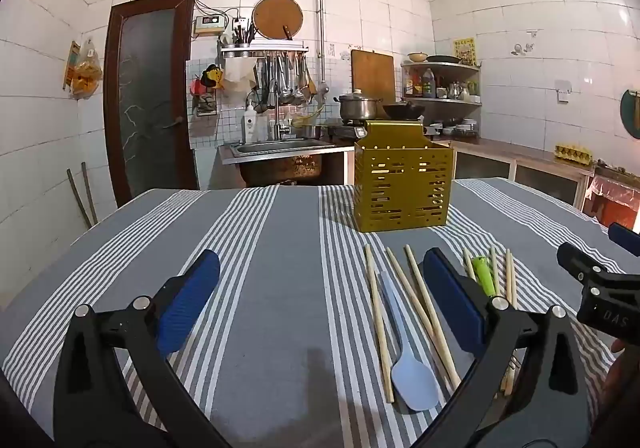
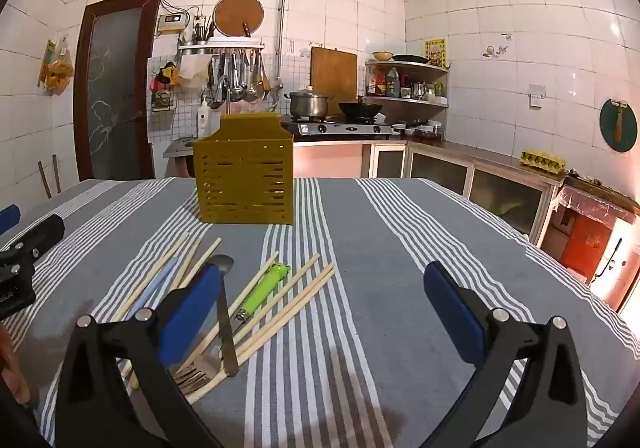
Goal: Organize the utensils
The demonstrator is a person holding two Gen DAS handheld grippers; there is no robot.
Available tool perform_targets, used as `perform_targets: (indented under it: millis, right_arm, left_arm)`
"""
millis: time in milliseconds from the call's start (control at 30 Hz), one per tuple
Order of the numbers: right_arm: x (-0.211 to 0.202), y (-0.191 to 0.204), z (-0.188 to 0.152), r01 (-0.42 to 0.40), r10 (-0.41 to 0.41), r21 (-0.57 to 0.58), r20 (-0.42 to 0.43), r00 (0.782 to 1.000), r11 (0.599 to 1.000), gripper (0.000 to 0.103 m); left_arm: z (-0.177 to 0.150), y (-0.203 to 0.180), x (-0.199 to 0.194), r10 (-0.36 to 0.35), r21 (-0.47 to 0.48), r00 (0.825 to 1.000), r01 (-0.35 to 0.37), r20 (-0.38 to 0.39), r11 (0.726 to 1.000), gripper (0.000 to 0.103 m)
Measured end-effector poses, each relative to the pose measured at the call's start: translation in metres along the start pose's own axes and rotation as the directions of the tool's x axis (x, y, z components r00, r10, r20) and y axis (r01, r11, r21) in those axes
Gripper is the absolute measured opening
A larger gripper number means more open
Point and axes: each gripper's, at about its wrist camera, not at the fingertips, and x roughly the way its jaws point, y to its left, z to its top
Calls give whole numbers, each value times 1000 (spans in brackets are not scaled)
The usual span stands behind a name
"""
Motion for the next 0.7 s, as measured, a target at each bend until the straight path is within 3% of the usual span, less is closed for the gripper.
perform_targets:
  millis: [700]
  right_arm:
    - [-2, -1, 4, 8, -8, 0, 1, 1000, 1000, 99]
  left_arm:
    - [-2, 1, 7, -11, -8, 1000, 11, -17, 1000, 98]
